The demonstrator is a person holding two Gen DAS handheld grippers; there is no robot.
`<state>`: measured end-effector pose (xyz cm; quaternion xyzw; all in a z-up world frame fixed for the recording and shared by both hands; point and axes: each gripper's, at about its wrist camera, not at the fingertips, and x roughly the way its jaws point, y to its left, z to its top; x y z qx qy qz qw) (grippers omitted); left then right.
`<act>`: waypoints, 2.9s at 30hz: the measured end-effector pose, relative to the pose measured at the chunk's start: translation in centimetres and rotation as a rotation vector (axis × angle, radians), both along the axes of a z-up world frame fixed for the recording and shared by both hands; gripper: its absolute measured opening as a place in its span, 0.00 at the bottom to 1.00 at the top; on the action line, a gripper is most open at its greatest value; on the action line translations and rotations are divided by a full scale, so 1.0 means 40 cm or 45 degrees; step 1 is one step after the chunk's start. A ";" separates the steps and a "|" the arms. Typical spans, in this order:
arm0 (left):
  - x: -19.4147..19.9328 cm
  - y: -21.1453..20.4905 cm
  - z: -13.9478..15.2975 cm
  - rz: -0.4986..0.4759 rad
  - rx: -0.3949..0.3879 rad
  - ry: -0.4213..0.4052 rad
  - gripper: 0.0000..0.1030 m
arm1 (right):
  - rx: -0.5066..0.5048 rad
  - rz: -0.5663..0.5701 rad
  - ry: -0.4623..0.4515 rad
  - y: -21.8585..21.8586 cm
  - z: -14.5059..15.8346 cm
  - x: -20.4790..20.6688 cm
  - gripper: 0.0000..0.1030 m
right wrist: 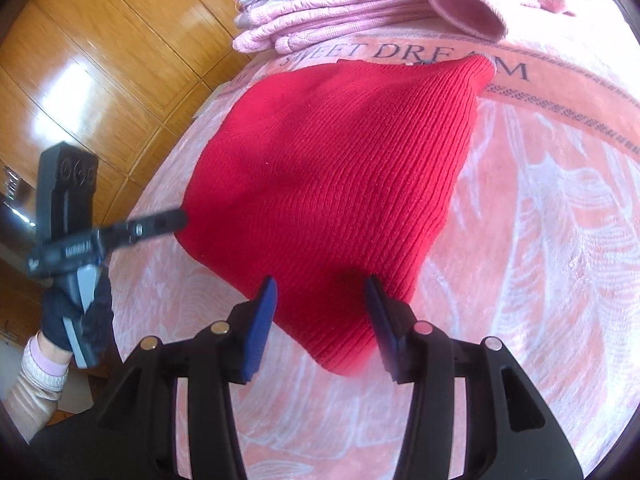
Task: Fold small clothes
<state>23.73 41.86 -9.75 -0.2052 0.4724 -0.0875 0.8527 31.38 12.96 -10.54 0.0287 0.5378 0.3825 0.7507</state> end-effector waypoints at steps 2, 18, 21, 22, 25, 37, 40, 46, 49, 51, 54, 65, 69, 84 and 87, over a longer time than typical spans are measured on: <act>-0.005 -0.012 -0.012 0.003 0.051 0.006 0.48 | -0.007 -0.001 -0.004 0.005 -0.001 -0.002 0.45; 0.000 0.081 -0.096 0.077 -0.176 0.068 0.12 | -0.016 0.003 -0.010 0.006 -0.013 -0.015 0.51; -0.005 0.081 -0.066 0.077 -0.185 0.040 0.23 | -0.008 0.000 -0.001 0.007 -0.011 -0.011 0.51; -0.006 0.083 -0.051 0.087 -0.182 0.031 0.31 | -0.004 -0.001 0.002 0.008 -0.011 -0.009 0.51; 0.014 0.101 -0.004 0.123 -0.196 -0.032 0.52 | 0.007 -0.008 0.014 0.003 -0.013 -0.007 0.51; 0.193 0.159 -0.110 0.166 -0.458 0.127 0.64 | 0.023 -0.010 0.021 -0.003 -0.017 -0.006 0.51; 0.219 0.161 -0.127 0.140 -0.548 0.115 0.64 | 0.022 -0.012 0.021 -0.002 -0.017 -0.007 0.51; 0.292 0.133 -0.145 0.058 -0.591 0.124 0.64 | 0.031 -0.017 0.028 -0.005 -0.016 -0.005 0.51; 0.320 0.106 -0.141 -0.010 -0.612 0.122 0.66 | 0.113 -0.042 0.071 -0.022 -0.004 0.005 0.53; 0.329 0.085 -0.141 -0.063 -0.631 0.119 0.66 | 0.204 -0.085 0.098 -0.047 0.016 0.022 0.53; 0.339 0.062 -0.146 -0.097 -0.600 0.123 0.66 | 0.287 -0.184 0.121 -0.096 0.044 0.061 0.58; 0.342 0.060 -0.148 -0.138 -0.605 0.109 0.66 | 0.335 -0.339 0.326 -0.148 -0.061 0.159 0.64; 0.330 0.058 -0.149 -0.134 -0.563 0.097 0.57 | 0.390 -0.371 0.402 -0.141 -0.108 0.180 0.64; 0.303 0.022 -0.122 -0.101 -0.744 0.017 0.35 | 0.434 -0.328 0.316 -0.160 -0.011 0.166 0.32; 0.291 -0.041 -0.099 -0.145 -0.787 0.007 0.35 | 0.423 -0.301 0.298 -0.220 0.044 0.142 0.32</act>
